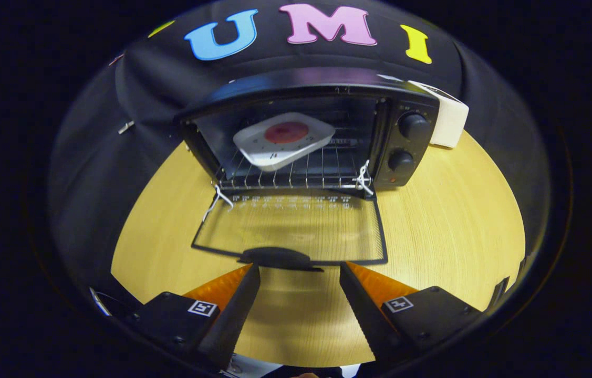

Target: Open the toaster oven, put the food inside, and close the toaster oven door.

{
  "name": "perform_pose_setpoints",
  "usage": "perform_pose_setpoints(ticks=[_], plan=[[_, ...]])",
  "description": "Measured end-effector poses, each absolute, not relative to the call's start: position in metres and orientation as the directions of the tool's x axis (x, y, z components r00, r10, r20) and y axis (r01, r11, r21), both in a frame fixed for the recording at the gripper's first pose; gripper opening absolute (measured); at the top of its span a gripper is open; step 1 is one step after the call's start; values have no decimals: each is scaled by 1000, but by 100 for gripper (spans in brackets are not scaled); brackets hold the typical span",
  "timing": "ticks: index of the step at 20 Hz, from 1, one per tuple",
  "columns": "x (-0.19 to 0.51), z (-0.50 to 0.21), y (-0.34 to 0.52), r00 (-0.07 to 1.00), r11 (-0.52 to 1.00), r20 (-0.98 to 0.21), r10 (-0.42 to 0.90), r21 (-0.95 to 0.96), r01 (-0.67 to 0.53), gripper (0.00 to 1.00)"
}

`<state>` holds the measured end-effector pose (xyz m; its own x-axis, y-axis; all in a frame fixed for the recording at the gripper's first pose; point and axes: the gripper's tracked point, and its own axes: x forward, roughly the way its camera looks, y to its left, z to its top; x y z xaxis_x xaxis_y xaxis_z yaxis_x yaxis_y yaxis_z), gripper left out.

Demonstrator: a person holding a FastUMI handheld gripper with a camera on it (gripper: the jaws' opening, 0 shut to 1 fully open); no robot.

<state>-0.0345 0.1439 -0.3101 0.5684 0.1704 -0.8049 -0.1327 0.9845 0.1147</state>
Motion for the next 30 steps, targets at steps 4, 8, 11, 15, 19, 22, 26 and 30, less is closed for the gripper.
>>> perform_pose_setpoints(ticks=[4,8,11,15,19,22,26,30], plan=[[-51,-340,154,513,987,-848,131,62,-151,99],[-42,-351,163,537,990,-839,87,15,-137,99],[-42,-364,164,499,996,-865,51,7,-89,100],[-22,-364,162,510,1000,-860,10,13,2,100],[-23,-363,166,494,1000,-869,-11,-3,18,99],[-24,-361,166,486,1000,-874,-8,-3,10,99],[-26,-348,167,530,999,-848,21,-3,-44,99],[-28,-319,167,573,997,-817,68,38,-65,100]])
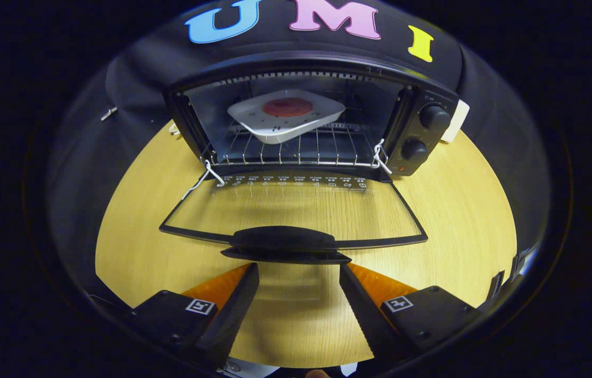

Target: Open the toaster oven, put the food inside, and close the toaster oven door.

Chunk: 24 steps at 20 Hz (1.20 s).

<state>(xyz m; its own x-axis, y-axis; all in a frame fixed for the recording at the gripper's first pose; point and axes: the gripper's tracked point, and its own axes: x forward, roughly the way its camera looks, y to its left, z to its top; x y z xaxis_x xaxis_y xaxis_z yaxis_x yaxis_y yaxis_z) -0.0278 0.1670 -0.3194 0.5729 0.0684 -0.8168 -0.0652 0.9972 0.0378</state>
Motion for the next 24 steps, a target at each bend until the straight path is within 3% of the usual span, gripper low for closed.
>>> perform_pose_setpoints(ticks=[13,19,24], plan=[[13,-193,162,769,971,-616,172,235,-30,99],[4,-115,131,860,974,-471,197,193,-117,99],[19,-31,91,943,982,-296,151,151,-110,99]])
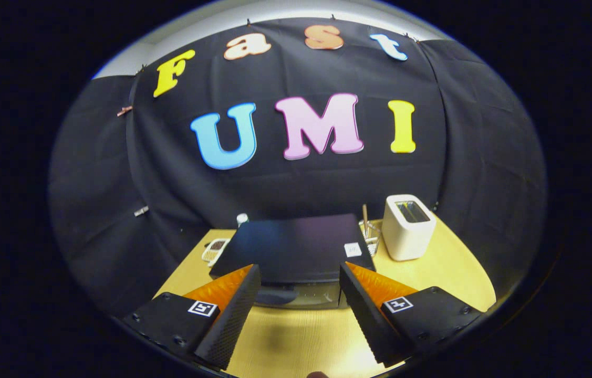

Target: Open the toaster oven, put the food inside, and close the toaster oven door.

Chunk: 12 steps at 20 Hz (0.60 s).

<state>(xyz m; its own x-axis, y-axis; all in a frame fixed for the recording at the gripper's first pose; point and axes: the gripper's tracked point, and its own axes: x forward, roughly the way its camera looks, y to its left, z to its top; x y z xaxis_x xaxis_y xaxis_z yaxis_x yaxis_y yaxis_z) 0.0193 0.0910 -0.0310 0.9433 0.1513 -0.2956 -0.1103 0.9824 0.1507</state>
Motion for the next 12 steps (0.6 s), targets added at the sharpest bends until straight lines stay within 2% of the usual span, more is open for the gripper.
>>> perform_pose_setpoints(ticks=[5,8,12], plan=[[20,36,24,993,997,-106,58,62,-51,98],[6,36,-16,995,999,-97,24,43,-20,98],[-6,18,-61,988,1000,-154,4,22,-1,98]])
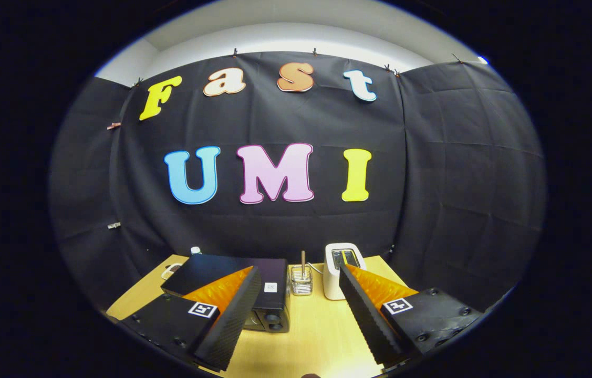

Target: Open the toaster oven, put the food inside, and close the toaster oven door.

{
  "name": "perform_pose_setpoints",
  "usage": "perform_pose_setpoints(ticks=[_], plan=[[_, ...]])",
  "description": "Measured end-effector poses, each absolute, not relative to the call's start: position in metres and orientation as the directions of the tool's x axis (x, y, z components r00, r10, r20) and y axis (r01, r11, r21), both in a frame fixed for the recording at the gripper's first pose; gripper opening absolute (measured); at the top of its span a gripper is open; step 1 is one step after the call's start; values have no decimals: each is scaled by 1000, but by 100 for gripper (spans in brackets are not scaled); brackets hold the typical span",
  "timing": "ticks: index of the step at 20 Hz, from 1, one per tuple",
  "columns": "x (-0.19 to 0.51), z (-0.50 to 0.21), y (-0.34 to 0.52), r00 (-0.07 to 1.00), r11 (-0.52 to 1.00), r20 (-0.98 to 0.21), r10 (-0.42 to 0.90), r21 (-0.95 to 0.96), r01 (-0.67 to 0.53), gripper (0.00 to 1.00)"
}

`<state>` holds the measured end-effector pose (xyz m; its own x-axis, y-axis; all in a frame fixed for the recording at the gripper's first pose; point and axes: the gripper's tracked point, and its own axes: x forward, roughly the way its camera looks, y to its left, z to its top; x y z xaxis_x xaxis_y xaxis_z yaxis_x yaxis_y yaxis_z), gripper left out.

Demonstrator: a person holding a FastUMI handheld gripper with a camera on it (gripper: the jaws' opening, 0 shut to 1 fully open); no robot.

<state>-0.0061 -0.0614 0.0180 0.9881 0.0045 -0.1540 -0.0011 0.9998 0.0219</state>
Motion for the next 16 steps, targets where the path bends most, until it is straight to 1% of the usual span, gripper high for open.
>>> perform_pose_setpoints(ticks=[3,6,13,16], plan=[[0,-3,-77,982,1000,-188,6,17,-3,98],[12,-9,-84,979,998,-204,10,60,2,98],[34,-21,-70,963,995,-262,59,99,-34,98],[37,-20,-60,962,993,-260,84,102,-59,98]])
